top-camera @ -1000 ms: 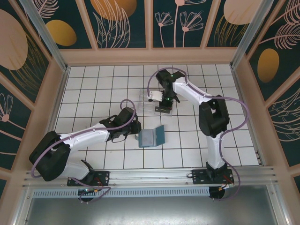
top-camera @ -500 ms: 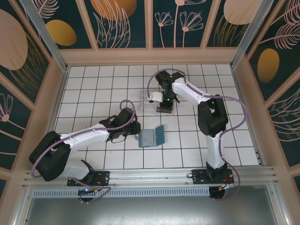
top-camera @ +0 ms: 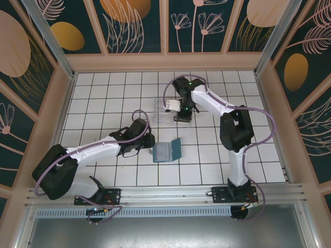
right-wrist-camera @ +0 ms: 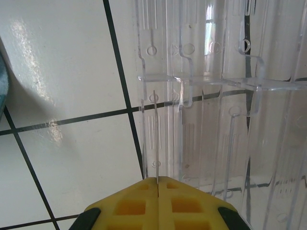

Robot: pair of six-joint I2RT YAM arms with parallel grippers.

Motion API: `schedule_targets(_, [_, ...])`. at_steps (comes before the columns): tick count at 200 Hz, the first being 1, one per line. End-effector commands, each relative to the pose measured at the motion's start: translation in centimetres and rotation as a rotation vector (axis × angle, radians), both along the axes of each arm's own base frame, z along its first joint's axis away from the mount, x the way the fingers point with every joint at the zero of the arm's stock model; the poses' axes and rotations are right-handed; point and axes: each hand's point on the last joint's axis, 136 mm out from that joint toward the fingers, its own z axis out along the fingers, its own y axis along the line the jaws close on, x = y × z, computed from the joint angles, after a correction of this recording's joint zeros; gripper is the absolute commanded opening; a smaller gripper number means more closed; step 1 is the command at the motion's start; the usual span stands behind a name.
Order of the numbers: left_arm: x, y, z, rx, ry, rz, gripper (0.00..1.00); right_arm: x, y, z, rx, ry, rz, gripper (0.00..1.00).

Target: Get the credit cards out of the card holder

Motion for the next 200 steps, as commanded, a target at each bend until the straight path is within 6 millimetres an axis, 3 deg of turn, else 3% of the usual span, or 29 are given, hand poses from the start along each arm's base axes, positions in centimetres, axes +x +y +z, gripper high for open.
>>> schedule_targets(1, [0.3,-0.1,0.1,-0.007,-0.007,-0.006,0.20,0.6,-0.1,0.4,0.000,-0.020,0.016,0.00])
schedule_targets(101, [0.1,0.5,-0.1,0.005,-0.003,0.010,0.20,-0.2,0.7,-2.5,0.011,0.076,0.021,0.00])
schedule_targets(107, [0.1,0.5,-0.1,0.005,-0.003,0.011,0.20,0.0,0.6,-2.6,0.009,0.071,0.018,0.04])
schedule_targets(147, [0.1,0.6,-0.2,0.006,-0.002,0.012,0.20,1.1,0.7,-1.4,0.018,0.005,-0.002,0.22])
schedule_targets(200, [0.2,0.5,0.2,0.002,-0.005,0.013,0.20,2.4,-0.3,0.5,-0.009,-0.139,-0.021,0.23])
